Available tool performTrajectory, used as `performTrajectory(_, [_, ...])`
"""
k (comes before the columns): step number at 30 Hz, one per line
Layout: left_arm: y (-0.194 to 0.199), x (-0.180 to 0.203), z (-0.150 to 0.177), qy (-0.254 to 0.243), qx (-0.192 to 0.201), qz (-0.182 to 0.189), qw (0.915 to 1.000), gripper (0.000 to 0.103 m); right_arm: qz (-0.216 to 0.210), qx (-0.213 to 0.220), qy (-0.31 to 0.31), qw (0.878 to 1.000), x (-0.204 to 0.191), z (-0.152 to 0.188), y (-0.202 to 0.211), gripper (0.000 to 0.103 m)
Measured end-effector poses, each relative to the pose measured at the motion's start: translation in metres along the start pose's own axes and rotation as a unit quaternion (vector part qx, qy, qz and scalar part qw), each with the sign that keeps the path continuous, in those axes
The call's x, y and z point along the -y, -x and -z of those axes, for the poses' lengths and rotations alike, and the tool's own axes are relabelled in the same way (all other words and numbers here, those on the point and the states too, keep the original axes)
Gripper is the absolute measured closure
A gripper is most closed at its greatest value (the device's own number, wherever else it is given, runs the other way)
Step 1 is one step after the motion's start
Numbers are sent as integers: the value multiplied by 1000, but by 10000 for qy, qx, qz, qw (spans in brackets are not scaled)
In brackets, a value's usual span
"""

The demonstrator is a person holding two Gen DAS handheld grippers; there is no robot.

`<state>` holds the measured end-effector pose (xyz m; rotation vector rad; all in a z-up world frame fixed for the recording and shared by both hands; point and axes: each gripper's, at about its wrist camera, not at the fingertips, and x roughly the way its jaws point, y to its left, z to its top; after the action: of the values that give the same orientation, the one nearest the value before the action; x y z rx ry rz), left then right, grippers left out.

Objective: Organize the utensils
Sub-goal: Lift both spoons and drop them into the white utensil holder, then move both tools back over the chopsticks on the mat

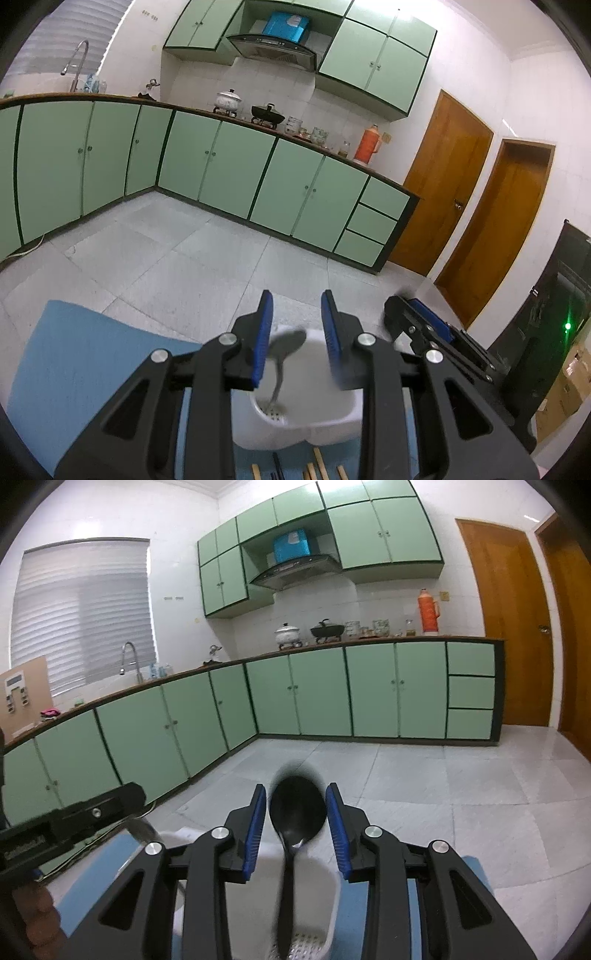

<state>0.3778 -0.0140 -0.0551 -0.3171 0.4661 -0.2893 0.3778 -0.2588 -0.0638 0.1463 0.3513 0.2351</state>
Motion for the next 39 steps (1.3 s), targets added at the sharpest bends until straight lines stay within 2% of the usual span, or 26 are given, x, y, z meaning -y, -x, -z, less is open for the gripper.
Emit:
performTrajectory(4, [14, 1, 2, -42, 89, -34, 9999, 61, -45, 6, -94, 9999, 4, 1, 16, 60])
performTrajectory(6, [24, 3, 6, -123, 129, -96, 9998, 51, -24, 55, -176, 9998, 9, 1, 29, 56])
performTrajectory(8, [35, 8, 10, -252, 178, -191, 9993, 45, 44, 98, -245, 9996, 13, 2, 46, 49])
performTrajectory(10, [52, 13, 16, -386, 244, -286, 9985, 38, 103, 105, -260, 9996, 16, 6, 62, 46])
performTrajectory(12, [68, 17, 24, -499, 302, -415, 9974, 30, 196, 68, -257, 9995, 19, 13, 81, 37])
performTrajectory(15, [92, 24, 40, -648, 370, -634, 9952, 23, 320, 7, -291, 9991, 22, 28, 110, 31])
performTrajectory(19, [119, 30, 63, -799, 355, -883, 9923, 19, 401, -201, -274, 9986, 22, 50, 142, 25])
performTrajectory(28, [170, 35, 128, -999, 65, -1306, 9864, 18, 620, -750, -269, 9949, 13, 108, 205, 25])
performTrajectory(34, [191, 41, 167, -1199, -177, -1451, 9820, 18, 747, -1066, -226, 9912, 0, 146, 231, 41])
performTrajectory(39, [201, 36, 191, -1112, -611, -1467, 9810, 28, 800, -1377, -179, 9871, -9, 172, 243, 53])
